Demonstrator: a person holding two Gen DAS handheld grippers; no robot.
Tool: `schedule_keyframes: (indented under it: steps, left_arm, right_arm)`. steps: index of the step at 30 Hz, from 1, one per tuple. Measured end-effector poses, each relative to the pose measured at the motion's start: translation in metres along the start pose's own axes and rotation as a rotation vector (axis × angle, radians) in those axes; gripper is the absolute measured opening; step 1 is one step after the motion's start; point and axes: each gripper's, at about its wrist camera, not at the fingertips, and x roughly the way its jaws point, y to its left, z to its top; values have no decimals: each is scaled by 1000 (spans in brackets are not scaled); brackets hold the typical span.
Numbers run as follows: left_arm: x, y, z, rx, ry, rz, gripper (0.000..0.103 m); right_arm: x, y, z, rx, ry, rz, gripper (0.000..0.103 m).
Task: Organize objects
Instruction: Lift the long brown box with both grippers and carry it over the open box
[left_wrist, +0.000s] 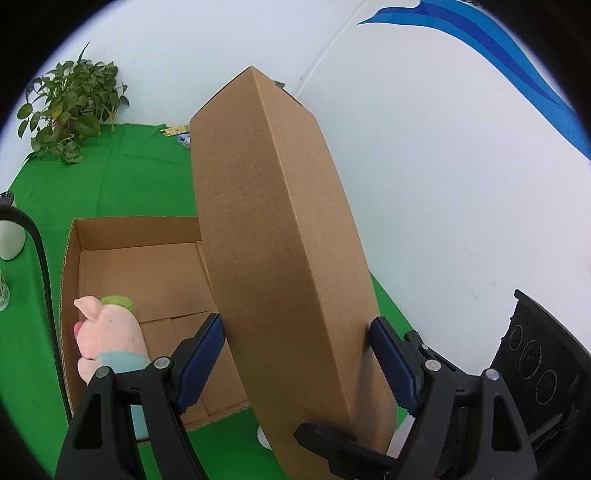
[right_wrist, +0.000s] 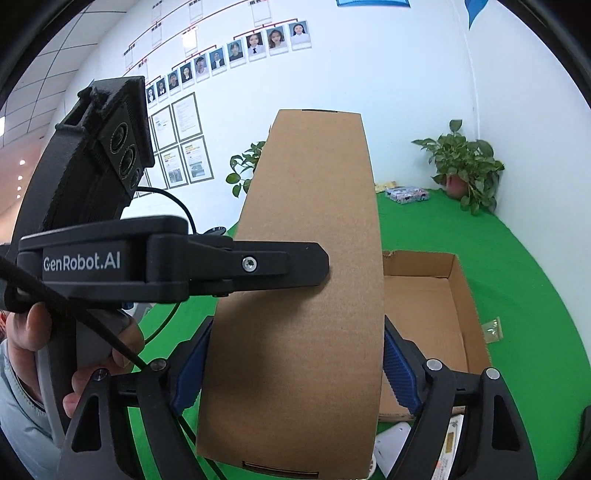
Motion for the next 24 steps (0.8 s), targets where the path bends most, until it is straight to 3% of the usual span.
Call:
schedule_keyframes:
  steps: [9,17,24]
  left_arm:
    - [51,55,6,-109,102,49,80]
    - [98,107,-5,-206,210,103,80]
    - [129,120,-18,-222,310,156,79]
  right_arm:
    - [87,-18,3,58,134,65,80]
    - [163,-29,-24,88,244,132,79]
    - [211,-54,-56,203,331,153,78]
